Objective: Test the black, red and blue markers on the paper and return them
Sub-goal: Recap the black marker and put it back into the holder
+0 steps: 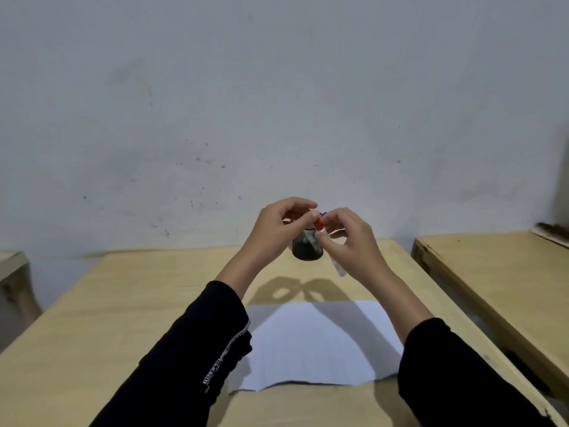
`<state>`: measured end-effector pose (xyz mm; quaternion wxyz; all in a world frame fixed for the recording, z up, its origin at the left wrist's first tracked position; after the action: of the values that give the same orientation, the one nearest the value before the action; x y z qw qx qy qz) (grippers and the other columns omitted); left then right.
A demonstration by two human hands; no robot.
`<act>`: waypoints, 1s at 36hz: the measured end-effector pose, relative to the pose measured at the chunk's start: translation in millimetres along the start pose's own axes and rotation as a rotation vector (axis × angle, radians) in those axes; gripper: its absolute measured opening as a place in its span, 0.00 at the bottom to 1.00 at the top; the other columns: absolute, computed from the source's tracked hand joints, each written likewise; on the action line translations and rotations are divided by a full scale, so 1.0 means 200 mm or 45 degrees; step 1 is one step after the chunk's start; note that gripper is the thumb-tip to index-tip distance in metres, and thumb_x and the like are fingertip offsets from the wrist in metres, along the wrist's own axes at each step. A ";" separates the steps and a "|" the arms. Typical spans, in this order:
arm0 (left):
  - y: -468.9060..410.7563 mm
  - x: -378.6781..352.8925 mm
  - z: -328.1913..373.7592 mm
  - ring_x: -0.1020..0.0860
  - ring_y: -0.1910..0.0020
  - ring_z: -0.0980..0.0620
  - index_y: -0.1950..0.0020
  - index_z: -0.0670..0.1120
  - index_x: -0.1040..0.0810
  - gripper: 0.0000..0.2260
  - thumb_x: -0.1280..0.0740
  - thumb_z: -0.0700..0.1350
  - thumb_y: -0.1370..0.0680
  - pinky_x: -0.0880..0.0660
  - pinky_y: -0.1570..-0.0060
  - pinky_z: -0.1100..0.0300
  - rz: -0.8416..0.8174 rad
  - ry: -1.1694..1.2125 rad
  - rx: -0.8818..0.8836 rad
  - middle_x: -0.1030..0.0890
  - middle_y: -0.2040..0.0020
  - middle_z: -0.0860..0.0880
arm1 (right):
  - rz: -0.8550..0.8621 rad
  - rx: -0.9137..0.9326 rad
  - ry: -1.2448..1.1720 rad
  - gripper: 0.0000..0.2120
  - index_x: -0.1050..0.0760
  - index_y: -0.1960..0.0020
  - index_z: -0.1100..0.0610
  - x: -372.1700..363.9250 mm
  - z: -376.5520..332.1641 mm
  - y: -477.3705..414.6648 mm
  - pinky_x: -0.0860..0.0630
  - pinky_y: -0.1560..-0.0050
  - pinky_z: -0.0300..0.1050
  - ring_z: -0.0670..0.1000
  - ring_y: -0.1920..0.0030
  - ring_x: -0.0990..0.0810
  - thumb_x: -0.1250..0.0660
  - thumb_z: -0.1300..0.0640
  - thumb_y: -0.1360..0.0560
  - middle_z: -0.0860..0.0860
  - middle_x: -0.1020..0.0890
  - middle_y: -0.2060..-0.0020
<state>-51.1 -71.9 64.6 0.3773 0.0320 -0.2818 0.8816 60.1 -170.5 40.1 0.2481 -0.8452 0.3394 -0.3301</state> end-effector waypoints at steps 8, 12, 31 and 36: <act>0.17 -0.01 0.00 0.19 0.54 0.51 0.59 0.54 0.18 0.08 0.30 0.40 0.27 0.24 0.50 0.59 0.091 -0.068 -0.068 0.16 0.56 0.48 | -0.101 -0.006 0.032 0.02 0.23 0.54 0.54 -0.01 -0.02 0.13 0.22 0.54 0.44 0.48 0.55 0.21 0.32 0.57 0.27 0.50 0.21 0.57; 0.20 0.04 -0.04 0.19 0.55 0.52 0.58 0.51 0.17 0.05 0.30 0.40 0.27 0.23 0.49 0.57 0.255 0.055 -0.026 0.16 0.58 0.49 | -0.237 -0.158 -0.075 0.01 0.23 0.55 0.52 0.01 0.00 0.16 0.25 0.57 0.37 0.42 0.59 0.21 0.32 0.55 0.26 0.43 0.19 0.59; 0.29 0.09 -0.34 0.18 0.64 0.59 0.51 0.37 0.19 0.06 0.32 0.38 0.26 0.23 0.57 0.70 0.473 0.593 0.298 0.18 0.61 0.46 | 0.280 -0.808 -1.436 0.04 0.23 0.58 0.58 -0.27 0.11 0.23 0.27 0.68 0.28 0.41 0.69 0.25 0.33 0.66 0.28 0.49 0.23 0.68; 0.28 0.14 -0.37 0.19 0.67 0.61 0.53 0.37 0.20 0.05 0.33 0.38 0.25 0.24 0.59 0.72 0.442 0.470 0.338 0.19 0.62 0.45 | 0.190 -0.774 -1.389 0.04 0.23 0.58 0.59 -0.42 0.09 0.21 0.26 0.65 0.29 0.42 0.68 0.23 0.34 0.65 0.27 0.49 0.21 0.68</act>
<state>-98.2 -47.5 -16.5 0.2582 -0.1287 -0.0916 0.9531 9.0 -132.2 -31.0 0.1567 -0.8987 0.3008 0.2781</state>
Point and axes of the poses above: each hand's wrist, its own y-axis away from the middle knuckle, its own x-axis out of the back of the hand, z = x × y, the point moved 3 cm from there along -y, towards the middle knuckle
